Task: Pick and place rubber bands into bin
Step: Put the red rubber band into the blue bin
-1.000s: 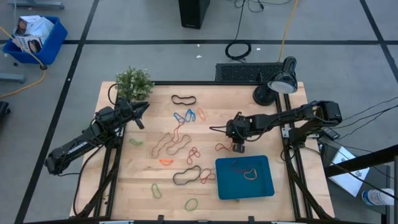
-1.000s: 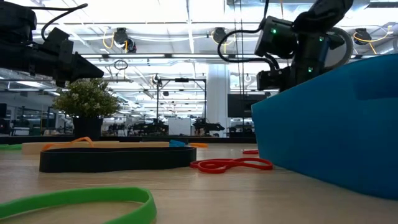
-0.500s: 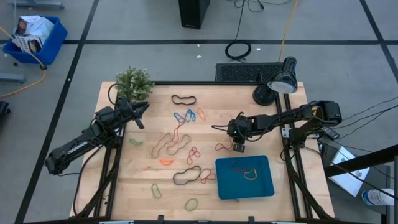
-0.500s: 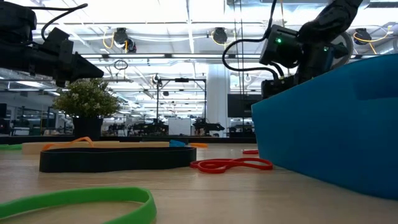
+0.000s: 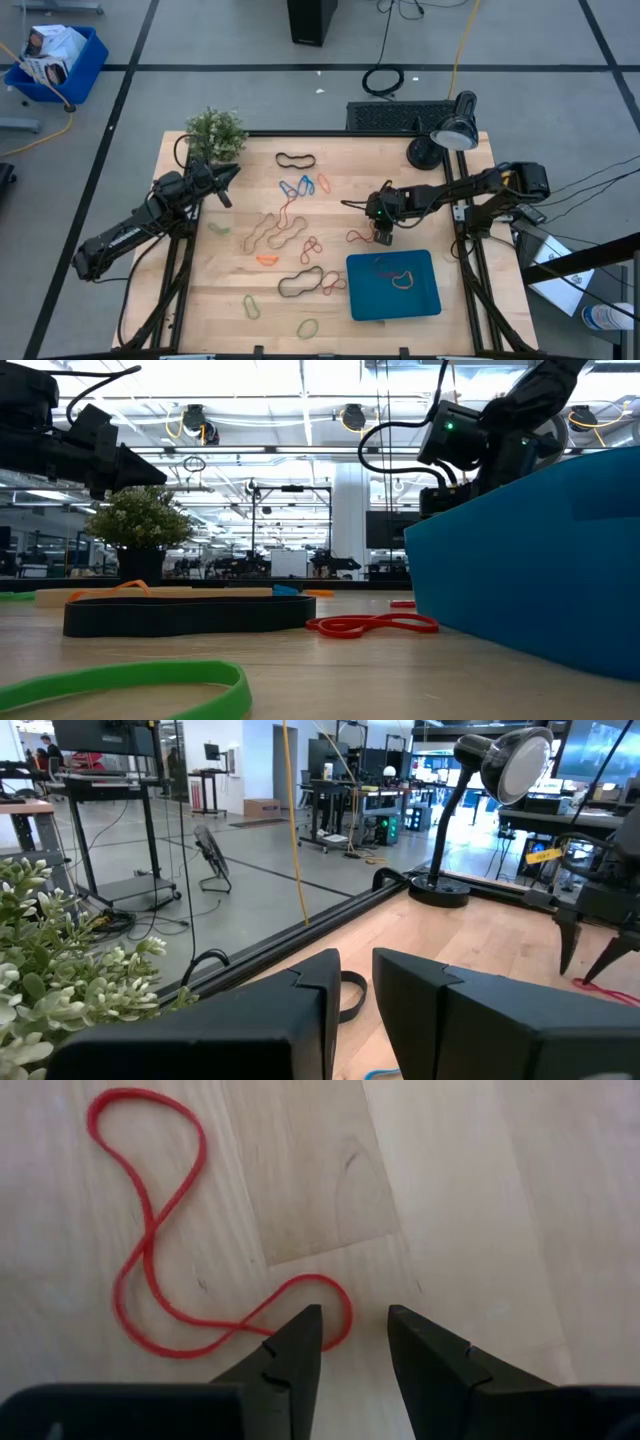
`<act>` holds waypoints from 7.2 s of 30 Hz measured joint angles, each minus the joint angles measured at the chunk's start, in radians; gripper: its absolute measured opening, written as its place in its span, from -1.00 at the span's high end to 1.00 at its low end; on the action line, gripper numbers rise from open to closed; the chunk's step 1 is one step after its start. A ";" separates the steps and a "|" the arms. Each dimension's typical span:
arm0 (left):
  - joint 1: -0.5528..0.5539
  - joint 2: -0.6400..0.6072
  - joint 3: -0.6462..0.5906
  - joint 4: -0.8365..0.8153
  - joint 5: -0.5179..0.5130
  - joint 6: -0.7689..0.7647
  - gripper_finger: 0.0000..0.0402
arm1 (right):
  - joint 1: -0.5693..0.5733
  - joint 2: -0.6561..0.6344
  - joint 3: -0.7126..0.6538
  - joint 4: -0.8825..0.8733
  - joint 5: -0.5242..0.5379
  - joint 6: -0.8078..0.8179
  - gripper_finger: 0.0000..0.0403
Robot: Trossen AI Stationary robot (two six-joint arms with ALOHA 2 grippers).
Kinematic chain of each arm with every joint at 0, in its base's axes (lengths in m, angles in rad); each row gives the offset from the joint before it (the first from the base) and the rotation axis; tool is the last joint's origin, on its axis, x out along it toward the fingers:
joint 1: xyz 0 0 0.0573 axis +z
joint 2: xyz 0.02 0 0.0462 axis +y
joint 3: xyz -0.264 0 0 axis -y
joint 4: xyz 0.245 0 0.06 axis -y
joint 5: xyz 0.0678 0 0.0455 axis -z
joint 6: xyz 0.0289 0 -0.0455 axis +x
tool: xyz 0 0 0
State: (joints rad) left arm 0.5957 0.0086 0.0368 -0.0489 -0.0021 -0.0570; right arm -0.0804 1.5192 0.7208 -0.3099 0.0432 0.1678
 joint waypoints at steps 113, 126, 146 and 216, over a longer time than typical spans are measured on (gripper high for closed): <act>0.000 0.000 0.000 -0.002 0.001 -0.026 0.64 | 0.654 -0.042 0.155 -0.261 0.165 0.498 1.00; 0.000 0.000 0.000 -0.003 0.001 -0.032 0.64 | 0.659 0.098 0.260 -0.402 0.165 0.591 1.00; 0.000 0.000 0.000 -0.001 0.003 -0.104 0.64 | 0.659 0.108 0.261 -0.392 0.037 0.611 0.88; 0.000 0.000 0.000 -0.001 0.002 -0.096 0.64 | 0.312 0.257 0.966 -0.490 0.134 -0.098 0.19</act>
State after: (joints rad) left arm 0.5953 0.0086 0.0364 -0.0498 -0.0006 -0.1528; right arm 0.2317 1.7761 1.6872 -0.7996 0.1777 0.0696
